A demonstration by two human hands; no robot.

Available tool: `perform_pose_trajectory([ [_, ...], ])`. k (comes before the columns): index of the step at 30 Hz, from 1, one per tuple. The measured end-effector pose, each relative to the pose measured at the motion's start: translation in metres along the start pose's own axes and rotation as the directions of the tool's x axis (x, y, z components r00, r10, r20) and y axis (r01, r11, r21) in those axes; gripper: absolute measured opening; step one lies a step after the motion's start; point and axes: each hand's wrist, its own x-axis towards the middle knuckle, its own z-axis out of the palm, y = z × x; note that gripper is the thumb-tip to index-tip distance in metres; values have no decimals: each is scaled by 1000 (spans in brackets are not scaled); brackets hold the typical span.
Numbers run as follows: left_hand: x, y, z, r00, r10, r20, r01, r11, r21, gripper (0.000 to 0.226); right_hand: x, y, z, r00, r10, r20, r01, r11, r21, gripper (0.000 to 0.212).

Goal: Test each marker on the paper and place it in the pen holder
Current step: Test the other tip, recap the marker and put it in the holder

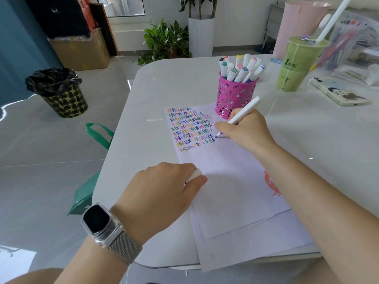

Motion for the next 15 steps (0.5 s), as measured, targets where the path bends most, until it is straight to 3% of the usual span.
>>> perform_pose_trajectory([
  [15, 1, 0, 0, 1000, 2, -5, -2, 1000, 0, 37, -3, -6, -3, 999, 5, 38, -1, 995, -102, 20],
])
